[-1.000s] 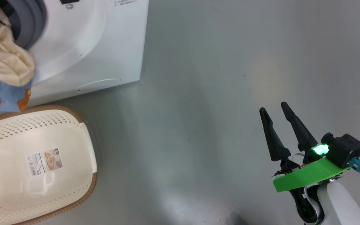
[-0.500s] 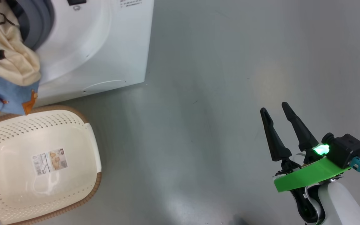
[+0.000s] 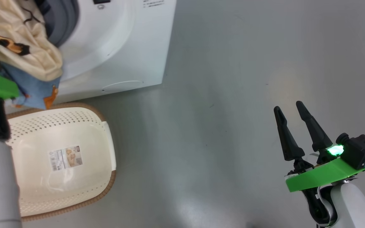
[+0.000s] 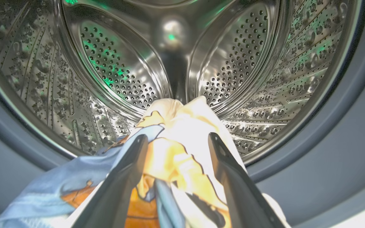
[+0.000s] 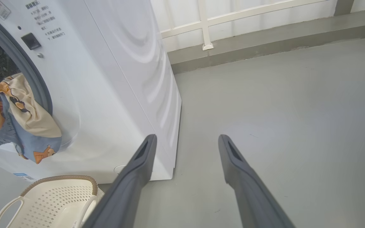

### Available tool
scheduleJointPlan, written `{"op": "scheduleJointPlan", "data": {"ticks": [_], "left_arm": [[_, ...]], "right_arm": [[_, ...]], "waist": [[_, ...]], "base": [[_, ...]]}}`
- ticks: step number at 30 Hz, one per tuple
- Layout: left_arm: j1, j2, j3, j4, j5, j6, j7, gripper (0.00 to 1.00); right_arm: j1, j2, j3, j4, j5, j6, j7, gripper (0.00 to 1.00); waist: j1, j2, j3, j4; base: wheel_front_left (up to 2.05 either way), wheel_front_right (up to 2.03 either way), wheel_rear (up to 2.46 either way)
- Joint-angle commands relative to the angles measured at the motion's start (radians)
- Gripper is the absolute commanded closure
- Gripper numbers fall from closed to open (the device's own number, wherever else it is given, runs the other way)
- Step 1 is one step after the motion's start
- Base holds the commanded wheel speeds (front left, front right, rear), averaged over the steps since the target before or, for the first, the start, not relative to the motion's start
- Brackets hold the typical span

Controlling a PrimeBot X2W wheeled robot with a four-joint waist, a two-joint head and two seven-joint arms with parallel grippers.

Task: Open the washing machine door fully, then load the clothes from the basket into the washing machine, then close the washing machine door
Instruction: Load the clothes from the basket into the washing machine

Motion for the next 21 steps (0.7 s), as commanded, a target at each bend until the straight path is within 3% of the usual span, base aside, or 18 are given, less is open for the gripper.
{"op": "scheduleJointPlan", "data": {"ticks": [1,8,21], "left_arm": [[0.049,0.029,0.022,-0.048,0.011,-0.003,-0.004,0.0],[0.165,0.002,-0.004,-0.14,0.019,-0.003,-0.004,0.0],[0.47,-0.058,0.041,-0.333,-0.062,-0.003,-0.004,0.0]], "right_arm": [[0.025,-0.012,0.011,-0.026,-0.009,0.002,-0.005,0.0],[0.029,-0.021,-0.008,-0.033,-0.012,0.002,-0.005,0.0],[0.042,-0.042,-0.024,-0.038,-0.014,0.002,-0.005,0.0]], "waist": [[0.0,0.0,-0.003,0.015],[0.0,0.0,-0.002,0.044],[0.0,0.0,-0.022,0.069]], "base": [[0.0,0.0,0.0],[0.0,0.0,0.0],[0.0,0.0,0.0]]}}
